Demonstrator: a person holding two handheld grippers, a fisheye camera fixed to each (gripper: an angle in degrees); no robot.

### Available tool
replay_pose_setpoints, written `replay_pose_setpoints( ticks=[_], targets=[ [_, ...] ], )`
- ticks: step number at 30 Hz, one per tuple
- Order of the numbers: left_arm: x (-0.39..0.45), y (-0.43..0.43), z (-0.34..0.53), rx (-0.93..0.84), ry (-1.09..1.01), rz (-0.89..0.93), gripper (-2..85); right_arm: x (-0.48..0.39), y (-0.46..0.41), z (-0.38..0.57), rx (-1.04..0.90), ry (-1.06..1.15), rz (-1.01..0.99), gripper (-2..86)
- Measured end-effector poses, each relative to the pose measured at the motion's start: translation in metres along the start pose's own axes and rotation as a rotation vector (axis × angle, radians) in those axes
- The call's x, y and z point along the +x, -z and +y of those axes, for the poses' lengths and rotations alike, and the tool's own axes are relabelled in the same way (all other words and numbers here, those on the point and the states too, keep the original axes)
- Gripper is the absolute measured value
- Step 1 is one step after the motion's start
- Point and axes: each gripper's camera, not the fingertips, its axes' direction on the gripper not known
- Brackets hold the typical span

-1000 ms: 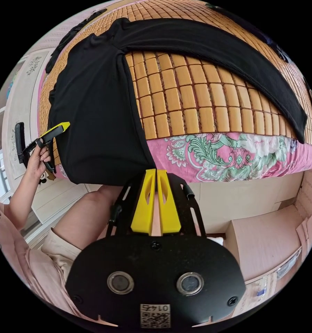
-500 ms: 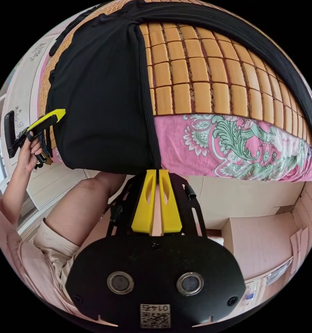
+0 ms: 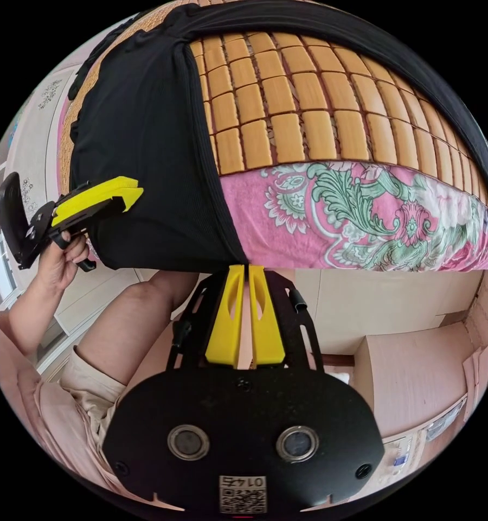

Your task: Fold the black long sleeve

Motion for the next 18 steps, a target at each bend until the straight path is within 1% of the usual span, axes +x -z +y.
replay_pose_setpoints(
  ticks=[4, 7, 11, 13, 16, 18],
  targets=[
    [0.001, 0.002, -0.008, -0.053, -0.015, 0.005, 4.2, 0.002, 0.000, 0.000, 0.005, -0.018, 0.002, 0.2],
    [-0.001, 0.015, -0.004, -0.053, -0.004, -0.039, 5.6, 0.004, 0.004, 0.006, 0.020, -0.035, -0.012, 0.0],
    [-0.028, 0.047, 0.023, -0.010, 0.106, -0.091, 5.9, 0.013, 0.000, 0.018, -0.044, -0.046, 0.081, -0.1],
    [-0.049, 0.066, 0.036, 0.026, 0.180, -0.132, 5.9, 0.019, 0.002, 0.022, -0.053, -0.055, 0.083, 0.0],
    [-0.093, 0.104, 0.049, 0.107, 0.306, -0.263, 5.8, 0.008, 0.036, 0.011, 0.059, 0.002, 0.127, 0.6],
    [-0.133, 0.131, 0.044, 0.170, 0.369, -0.375, 5.9, -0.023, 0.078, -0.027, 0.220, 0.125, 0.173, 1.8]
  ],
)
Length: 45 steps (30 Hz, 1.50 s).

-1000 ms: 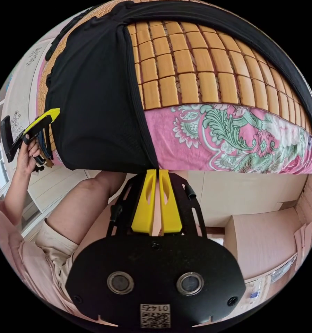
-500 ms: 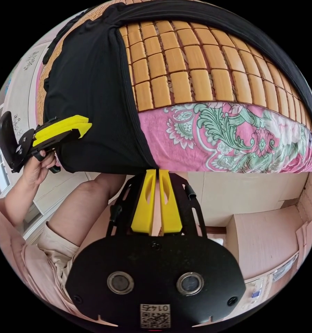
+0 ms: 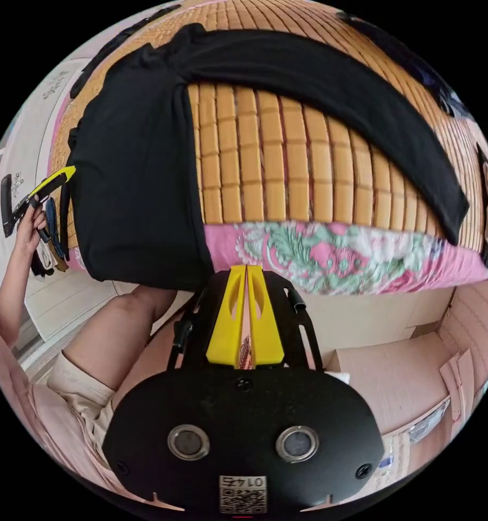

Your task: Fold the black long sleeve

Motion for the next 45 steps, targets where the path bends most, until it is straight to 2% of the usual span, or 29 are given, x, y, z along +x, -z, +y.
replay_pose_setpoints(
  ticks=[3, 6, 10, 12, 15, 17, 26, 31, 35, 37, 40, 42, 45],
  targets=[
    [-0.033, 0.005, -0.043, 0.100, 0.027, -0.078, 6.5, -0.031, 0.045, -0.084, 0.246, 0.177, 0.011, 4.8],
    [-0.050, -0.010, -0.084, 0.091, 0.021, -0.113, 7.7, -0.063, 0.067, -0.173, 0.356, 0.318, -0.010, 7.2],
    [-0.058, -0.039, -0.112, -0.004, -0.001, -0.152, 8.7, -0.094, 0.048, -0.256, 0.285, 0.417, 0.062, 11.1],
    [-0.057, -0.039, -0.110, 0.048, -0.047, -0.142, 6.8, -0.104, 0.028, -0.281, 0.204, 0.485, 0.084, 7.5],
    [-0.057, -0.035, -0.110, 0.032, -0.076, -0.063, 1.1, -0.109, 0.032, -0.279, 0.208, 0.523, 0.121, 1.7],
    [-0.055, -0.032, -0.110, 0.036, -0.081, -0.085, -0.2, -0.109, 0.035, -0.279, 0.202, 0.532, 0.123, 0.7],
    [-0.074, -0.031, -0.108, 0.096, 0.063, -0.041, 1.9, -0.091, 0.039, -0.287, 0.198, 0.462, 0.058, 2.2],
    [-0.066, 0.009, -0.104, 0.170, 0.050, -0.095, 6.7, -0.053, 0.075, -0.231, 0.358, 0.325, -0.047, 7.3],
    [-0.022, 0.050, -0.098, 0.233, -0.121, -0.129, 6.9, 0.018, 0.085, -0.129, 0.407, 0.111, -0.021, 9.0],
    [0.011, 0.055, -0.100, 0.235, -0.215, -0.096, 6.7, 0.056, 0.082, -0.085, 0.372, -0.015, 0.030, 9.3],
    [0.076, 0.046, -0.112, 0.226, -0.359, 0.045, 6.5, 0.124, 0.076, -0.022, 0.298, -0.241, 0.124, 10.8],
    [0.133, 0.021, -0.129, 0.188, -0.460, 0.145, 6.7, 0.175, 0.075, 0.017, 0.254, -0.450, 0.207, 12.2],
    [0.204, -0.008, -0.154, 0.163, -0.543, 0.215, 6.7, 0.227, 0.072, 0.047, 0.235, -0.625, 0.225, 14.2]
  ],
)
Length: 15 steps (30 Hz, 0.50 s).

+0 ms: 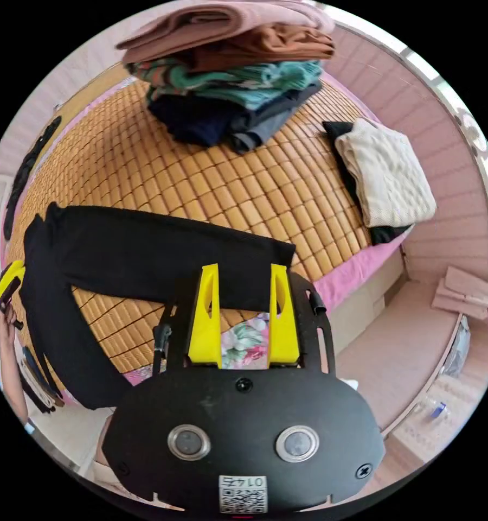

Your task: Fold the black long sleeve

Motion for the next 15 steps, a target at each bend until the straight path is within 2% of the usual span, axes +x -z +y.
replay_pose_setpoints(
  ticks=[7, 10, 13, 15],
  targets=[
    [0.041, -0.080, -0.075, -0.066, -0.048, -0.036, 7.4, 0.047, -0.032, -0.011, -0.002, -0.048, -0.107, 12.7],
    [0.050, -0.111, -0.082, -0.167, -0.075, -0.091, 8.1, 0.052, -0.036, -0.009, 0.031, -0.007, -0.128, 5.3],
    [0.049, -0.112, -0.072, -0.070, -0.054, -0.109, 8.6, 0.057, -0.041, -0.009, 0.044, 0.050, -0.140, 1.9],
    [0.047, -0.113, -0.063, -0.030, -0.064, -0.097, 6.2, 0.064, -0.037, -0.010, 0.056, 0.108, -0.260, 0.9]
  ],
)
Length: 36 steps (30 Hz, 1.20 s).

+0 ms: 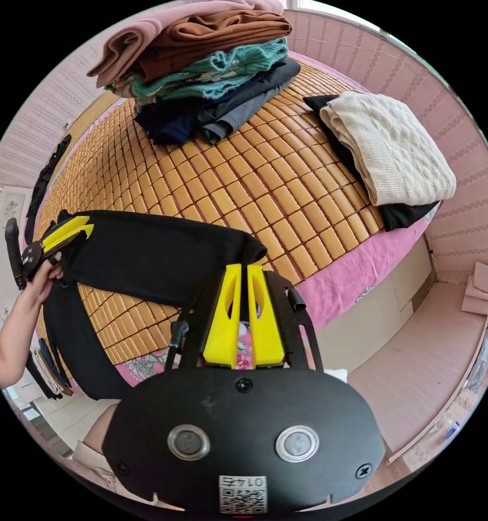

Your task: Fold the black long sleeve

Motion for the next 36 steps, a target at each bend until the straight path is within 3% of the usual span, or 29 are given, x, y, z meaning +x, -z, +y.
replay_pose_setpoints(
  ticks=[4, 6, 9, 15, 19, 22, 29, 36],
  targets=[
    [-0.008, 0.000, 0.007, 0.003, 0.015, 0.096, 0.0, -0.015, 0.021, 0.009, 0.057, 0.219, -0.336, 0.4],
    [-0.021, 0.013, 0.017, 0.065, 0.047, 0.146, -0.7, -0.042, 0.032, 0.013, 0.016, 0.373, -0.618, 0.4],
    [-0.045, 0.045, 0.045, 0.161, 0.121, 0.213, -0.9, -0.096, 0.035, 0.020, -0.089, 0.552, -0.862, 0.6],
    [-0.098, 0.122, 0.144, 0.292, 0.258, 0.181, -1.0, -0.229, 0.018, 0.043, -0.365, 0.881, -1.076, 0.7],
    [-0.128, 0.133, 0.211, 0.224, 0.356, 0.134, -1.0, -0.296, 0.002, 0.066, -0.481, 1.044, -0.980, 0.8],
    [-0.151, 0.126, 0.264, 0.158, 0.459, 0.100, -0.9, -0.337, -0.011, 0.090, -0.516, 1.183, -0.793, 1.0],
    [-0.192, 0.112, 0.328, 0.164, 0.624, 0.191, 1.3, -0.387, -0.028, 0.109, -0.590, 1.172, -0.667, 2.7],
    [-0.201, 0.152, 0.391, 0.113, 0.696, 0.112, 5.2, -0.411, -0.014, 0.159, -0.747, 1.293, -0.587, 8.6]
  ],
)
